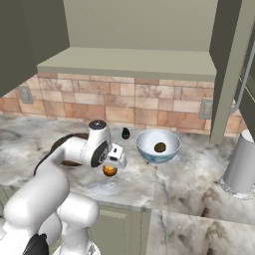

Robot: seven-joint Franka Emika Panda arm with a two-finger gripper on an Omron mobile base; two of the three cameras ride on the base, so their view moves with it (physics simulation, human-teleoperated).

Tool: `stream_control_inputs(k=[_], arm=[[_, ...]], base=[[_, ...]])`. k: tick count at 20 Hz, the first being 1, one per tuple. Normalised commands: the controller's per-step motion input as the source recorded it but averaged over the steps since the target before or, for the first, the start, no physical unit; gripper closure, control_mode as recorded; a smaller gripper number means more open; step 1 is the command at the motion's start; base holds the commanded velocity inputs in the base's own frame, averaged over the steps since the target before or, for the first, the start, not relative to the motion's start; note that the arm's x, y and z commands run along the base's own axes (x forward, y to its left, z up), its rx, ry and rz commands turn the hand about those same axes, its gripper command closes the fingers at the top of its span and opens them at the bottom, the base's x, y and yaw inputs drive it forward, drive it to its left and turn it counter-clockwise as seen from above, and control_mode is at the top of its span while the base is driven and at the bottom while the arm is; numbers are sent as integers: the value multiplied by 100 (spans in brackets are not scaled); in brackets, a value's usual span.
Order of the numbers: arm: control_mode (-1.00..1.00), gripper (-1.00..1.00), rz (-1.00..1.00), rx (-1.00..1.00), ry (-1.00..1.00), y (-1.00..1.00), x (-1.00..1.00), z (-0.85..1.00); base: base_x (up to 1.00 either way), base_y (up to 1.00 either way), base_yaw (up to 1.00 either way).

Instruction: Pick both bowls and place them on the counter. Then place the kiwi in one bowl and place the orange in the other bowl.

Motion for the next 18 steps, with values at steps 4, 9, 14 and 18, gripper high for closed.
stream_control_inputs(k=[4,9,14,18], arm=[[-100,-100,1,5,2,2,37,-27],[-100,-100,2,0,0,1,32,-31],[-100,-100,2,0,0,1,25,-26],[-100,-100,4,0,0,0,-4,-11]], base=[[0,0,0],[0,0,0],[0,0,0],[0,0,0]])
